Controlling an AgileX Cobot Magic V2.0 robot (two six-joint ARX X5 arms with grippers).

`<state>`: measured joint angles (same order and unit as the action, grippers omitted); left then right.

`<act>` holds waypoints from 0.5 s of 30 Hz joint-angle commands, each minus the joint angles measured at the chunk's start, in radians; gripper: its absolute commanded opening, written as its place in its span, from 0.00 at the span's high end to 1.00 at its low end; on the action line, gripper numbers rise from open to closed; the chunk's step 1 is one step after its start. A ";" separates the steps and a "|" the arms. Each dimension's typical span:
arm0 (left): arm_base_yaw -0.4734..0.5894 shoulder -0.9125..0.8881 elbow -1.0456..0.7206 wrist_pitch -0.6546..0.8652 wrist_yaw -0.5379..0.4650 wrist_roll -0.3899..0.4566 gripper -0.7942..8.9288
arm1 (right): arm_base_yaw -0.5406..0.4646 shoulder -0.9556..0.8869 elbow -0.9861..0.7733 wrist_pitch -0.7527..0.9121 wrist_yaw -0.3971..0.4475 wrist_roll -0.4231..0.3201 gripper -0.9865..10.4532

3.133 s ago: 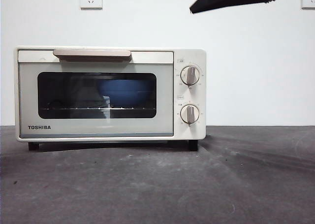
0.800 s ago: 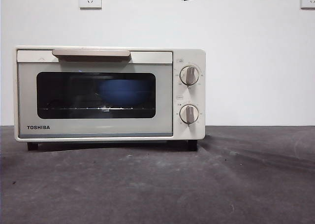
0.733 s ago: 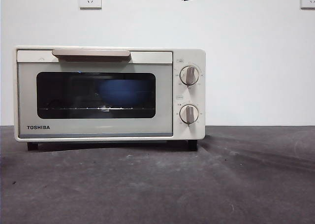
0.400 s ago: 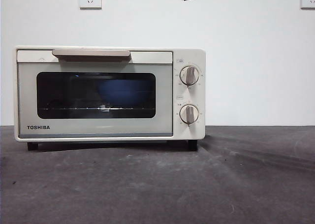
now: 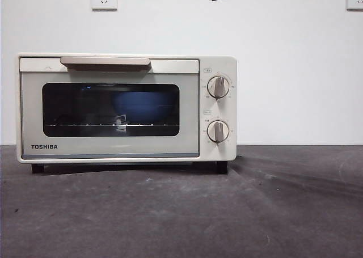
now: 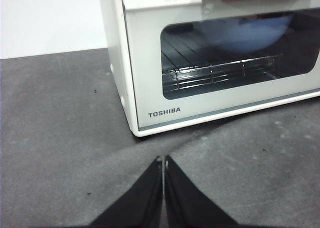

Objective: Place pumpkin in the steamer

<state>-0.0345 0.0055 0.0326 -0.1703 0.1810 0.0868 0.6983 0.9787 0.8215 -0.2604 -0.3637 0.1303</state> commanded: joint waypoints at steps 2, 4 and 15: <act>-0.003 -0.003 -0.021 0.000 -0.003 -0.001 0.90 | 0.007 0.006 0.009 0.006 0.001 -0.009 0.91; -0.003 -0.002 -0.021 0.002 -0.003 -0.001 0.90 | 0.007 0.006 0.009 0.006 0.001 -0.009 0.91; -0.003 -0.002 -0.021 0.006 -0.003 -0.001 0.90 | 0.007 0.006 0.009 0.006 0.001 -0.009 0.91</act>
<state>-0.0372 0.0051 0.0326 -0.1699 0.1810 0.0868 0.6983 0.9787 0.8215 -0.2607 -0.3637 0.1303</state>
